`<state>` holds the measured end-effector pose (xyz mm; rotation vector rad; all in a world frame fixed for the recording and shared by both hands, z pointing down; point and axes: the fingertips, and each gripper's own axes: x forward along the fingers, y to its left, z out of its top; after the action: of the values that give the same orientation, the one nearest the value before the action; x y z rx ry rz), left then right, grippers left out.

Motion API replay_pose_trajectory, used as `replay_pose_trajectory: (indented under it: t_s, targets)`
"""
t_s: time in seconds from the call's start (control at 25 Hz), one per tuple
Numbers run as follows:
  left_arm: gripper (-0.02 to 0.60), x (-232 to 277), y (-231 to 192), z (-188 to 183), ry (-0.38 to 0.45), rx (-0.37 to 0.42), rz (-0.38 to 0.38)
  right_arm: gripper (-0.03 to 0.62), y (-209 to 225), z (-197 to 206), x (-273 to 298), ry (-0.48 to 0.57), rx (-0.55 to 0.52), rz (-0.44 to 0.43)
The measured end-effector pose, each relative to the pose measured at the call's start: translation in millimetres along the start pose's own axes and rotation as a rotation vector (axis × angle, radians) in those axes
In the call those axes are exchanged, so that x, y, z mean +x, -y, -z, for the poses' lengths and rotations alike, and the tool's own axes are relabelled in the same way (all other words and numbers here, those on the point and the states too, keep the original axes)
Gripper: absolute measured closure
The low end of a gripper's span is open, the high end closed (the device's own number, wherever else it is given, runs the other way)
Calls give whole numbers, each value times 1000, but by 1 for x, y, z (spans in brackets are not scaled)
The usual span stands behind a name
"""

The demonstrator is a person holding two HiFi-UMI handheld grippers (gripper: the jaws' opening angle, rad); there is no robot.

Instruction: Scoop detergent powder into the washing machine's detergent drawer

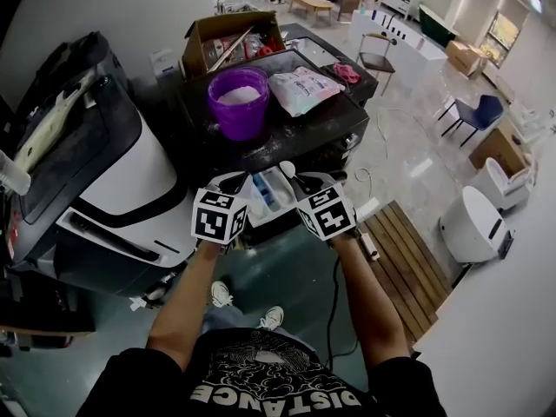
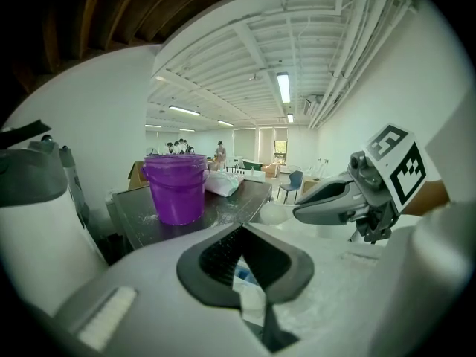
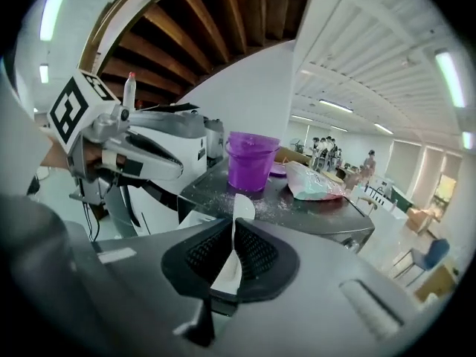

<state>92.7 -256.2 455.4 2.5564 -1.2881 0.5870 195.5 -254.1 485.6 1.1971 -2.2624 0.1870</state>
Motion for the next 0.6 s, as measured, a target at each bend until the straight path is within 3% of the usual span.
replay_pose_trajectory:
  t_s: [0.24, 0.6]
  targets:
    - [580, -8, -11, -13, 26, 11, -5, 559, 6, -28, -18, 96, 156, 28]
    - [580, -32, -35, -34, 80, 35, 5, 559, 6, -73, -50, 257, 274, 121]
